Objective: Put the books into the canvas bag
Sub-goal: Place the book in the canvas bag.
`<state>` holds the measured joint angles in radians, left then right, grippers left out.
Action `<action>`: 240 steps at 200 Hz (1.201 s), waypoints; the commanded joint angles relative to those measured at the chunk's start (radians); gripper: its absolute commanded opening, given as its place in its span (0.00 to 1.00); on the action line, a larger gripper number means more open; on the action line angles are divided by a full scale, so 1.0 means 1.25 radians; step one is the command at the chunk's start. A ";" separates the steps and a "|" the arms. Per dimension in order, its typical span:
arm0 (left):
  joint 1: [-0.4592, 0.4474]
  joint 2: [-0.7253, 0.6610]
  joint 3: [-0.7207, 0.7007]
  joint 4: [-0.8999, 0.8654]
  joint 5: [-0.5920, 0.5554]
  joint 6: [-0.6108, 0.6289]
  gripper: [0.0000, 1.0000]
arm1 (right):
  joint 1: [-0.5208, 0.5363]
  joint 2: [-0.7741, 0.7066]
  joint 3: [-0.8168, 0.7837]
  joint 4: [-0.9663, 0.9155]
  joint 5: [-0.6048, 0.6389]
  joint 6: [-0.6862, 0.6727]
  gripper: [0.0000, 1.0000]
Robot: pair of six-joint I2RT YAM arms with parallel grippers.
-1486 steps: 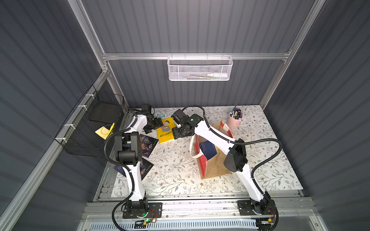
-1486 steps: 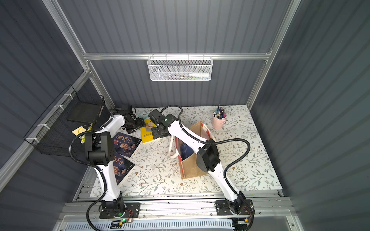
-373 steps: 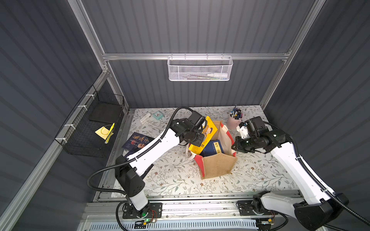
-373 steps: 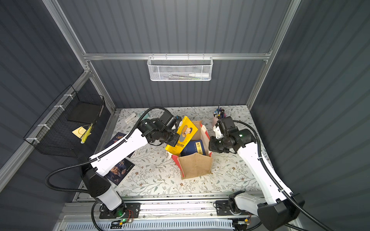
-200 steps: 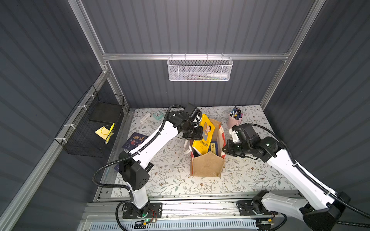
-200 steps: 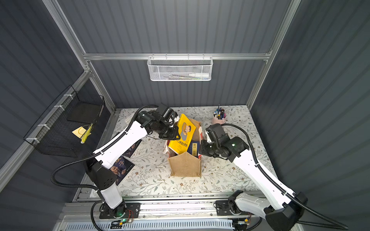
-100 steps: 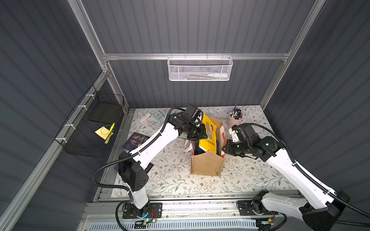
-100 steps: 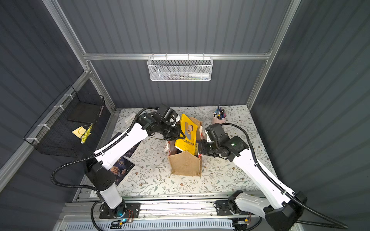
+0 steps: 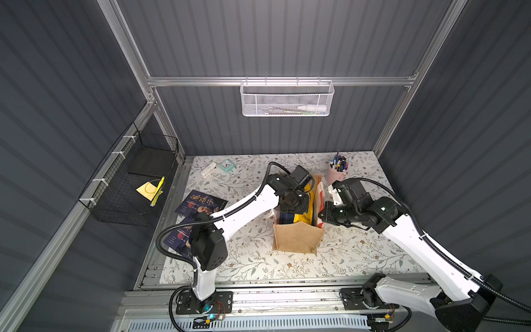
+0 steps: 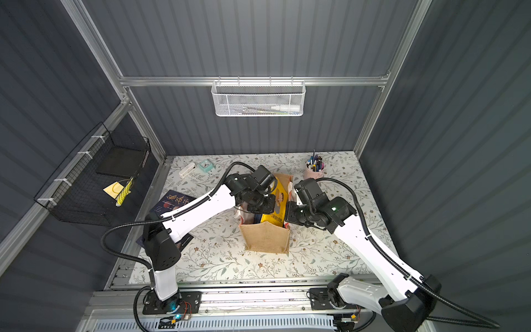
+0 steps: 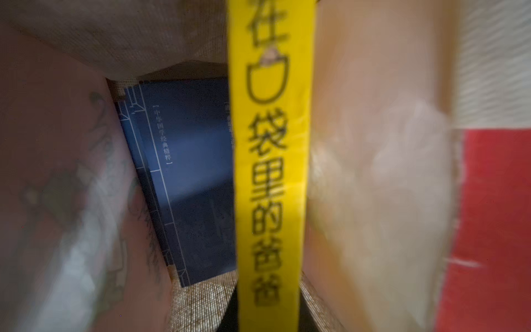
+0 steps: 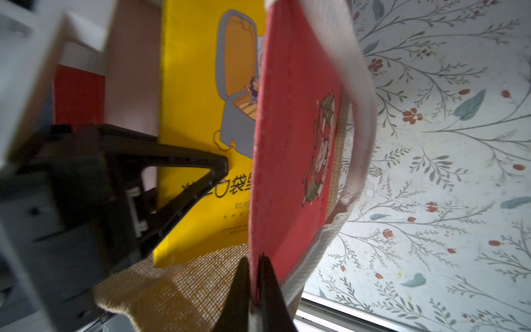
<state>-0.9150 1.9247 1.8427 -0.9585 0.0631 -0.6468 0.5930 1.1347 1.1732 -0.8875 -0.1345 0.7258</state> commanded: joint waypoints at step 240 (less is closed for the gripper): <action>0.125 -0.252 -0.052 0.114 -0.043 0.161 0.56 | -0.008 0.003 0.004 -0.051 0.040 -0.049 0.04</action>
<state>-0.7639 1.6356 1.7702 -0.8597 -0.0013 -0.5079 0.5877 1.1351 1.1728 -0.9127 -0.1017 0.6861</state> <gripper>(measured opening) 0.567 0.092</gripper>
